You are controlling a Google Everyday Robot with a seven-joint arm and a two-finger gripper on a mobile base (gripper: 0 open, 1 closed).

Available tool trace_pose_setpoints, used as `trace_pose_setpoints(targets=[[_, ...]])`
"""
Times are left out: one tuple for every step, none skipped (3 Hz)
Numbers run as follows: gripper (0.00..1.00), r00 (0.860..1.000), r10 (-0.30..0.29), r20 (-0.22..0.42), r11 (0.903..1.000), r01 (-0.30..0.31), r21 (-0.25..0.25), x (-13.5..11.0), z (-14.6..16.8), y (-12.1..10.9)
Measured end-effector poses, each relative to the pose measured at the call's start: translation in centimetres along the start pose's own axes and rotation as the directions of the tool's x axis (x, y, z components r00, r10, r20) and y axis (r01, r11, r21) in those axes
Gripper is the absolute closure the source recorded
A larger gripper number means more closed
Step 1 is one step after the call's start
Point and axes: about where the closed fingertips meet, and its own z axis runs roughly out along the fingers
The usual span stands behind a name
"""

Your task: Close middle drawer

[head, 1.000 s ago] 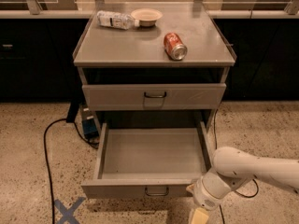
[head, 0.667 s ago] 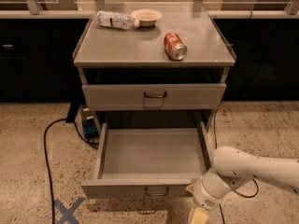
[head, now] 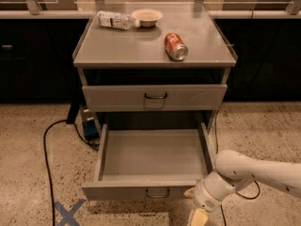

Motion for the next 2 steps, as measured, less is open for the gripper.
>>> trace_pose_setpoints(targets=[[0.0, 0.999, -0.017, 0.051, 0.9967, 0.021, -0.078, -1.4, 2.5, -0.7], [0.0, 0.996, -0.031, 0.084, 0.9904, 0.042, -0.132, -2.5, 4.2, -1.0]])
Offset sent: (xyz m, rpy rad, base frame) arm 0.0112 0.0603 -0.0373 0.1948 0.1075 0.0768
